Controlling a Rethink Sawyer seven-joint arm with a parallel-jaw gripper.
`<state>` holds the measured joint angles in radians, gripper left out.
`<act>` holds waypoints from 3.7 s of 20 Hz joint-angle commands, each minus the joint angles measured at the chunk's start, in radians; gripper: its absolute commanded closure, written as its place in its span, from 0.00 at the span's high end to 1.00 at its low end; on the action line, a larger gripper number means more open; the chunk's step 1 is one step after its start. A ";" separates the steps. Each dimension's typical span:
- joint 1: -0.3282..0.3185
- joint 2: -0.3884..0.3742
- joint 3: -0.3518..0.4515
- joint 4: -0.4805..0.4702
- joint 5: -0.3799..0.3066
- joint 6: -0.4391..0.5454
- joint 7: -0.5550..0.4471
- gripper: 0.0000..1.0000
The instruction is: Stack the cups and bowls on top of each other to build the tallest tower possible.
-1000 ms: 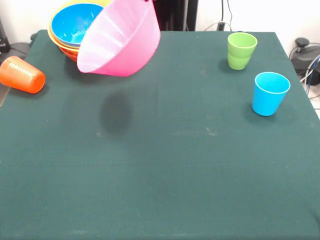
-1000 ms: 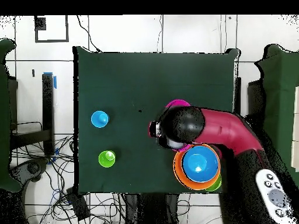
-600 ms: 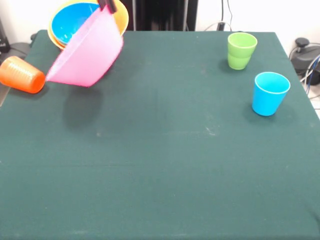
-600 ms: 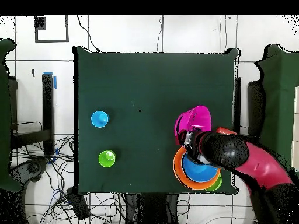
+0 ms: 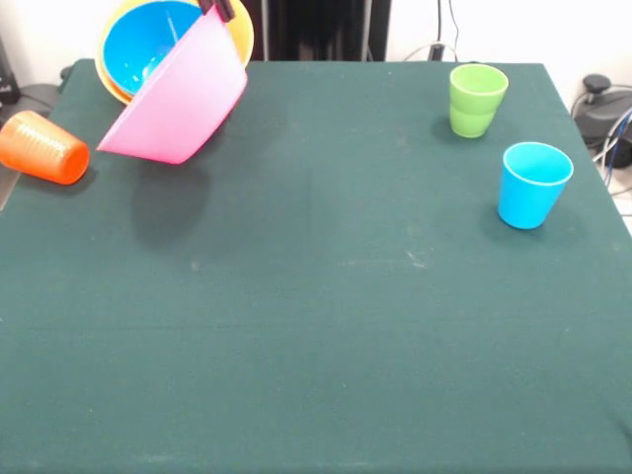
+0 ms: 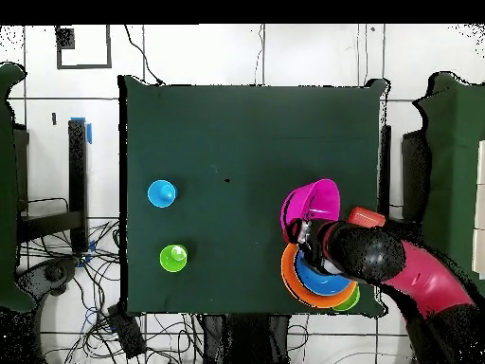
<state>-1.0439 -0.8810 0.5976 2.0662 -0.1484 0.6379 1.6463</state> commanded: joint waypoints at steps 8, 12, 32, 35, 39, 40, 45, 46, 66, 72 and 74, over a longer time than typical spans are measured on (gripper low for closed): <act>0.050 -0.068 0.077 0.070 -0.065 0.171 -0.089 0.00; 0.012 -0.207 0.110 0.110 0.021 0.282 -0.111 0.00; -0.043 -0.335 0.138 0.219 0.123 0.273 -0.119 0.00; -0.041 -0.336 0.135 0.217 0.117 0.269 -0.113 1.00; -0.035 -0.348 0.141 0.221 0.133 0.244 -0.105 1.00; -0.036 -0.348 0.142 0.223 0.135 0.240 -0.107 1.00; -0.037 -0.337 0.144 0.225 0.125 0.221 -0.106 1.00; -0.036 -0.335 0.144 0.223 0.123 0.220 -0.105 1.00; 0.271 0.158 -0.119 -0.170 -0.337 0.065 0.157 1.00; 0.339 0.181 -0.205 -0.189 -0.327 0.022 0.237 1.00; 0.340 0.205 -0.221 -0.209 -0.317 0.032 0.218 1.00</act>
<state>-0.7529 -0.7845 0.4975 1.9505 -0.3979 0.7305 1.6845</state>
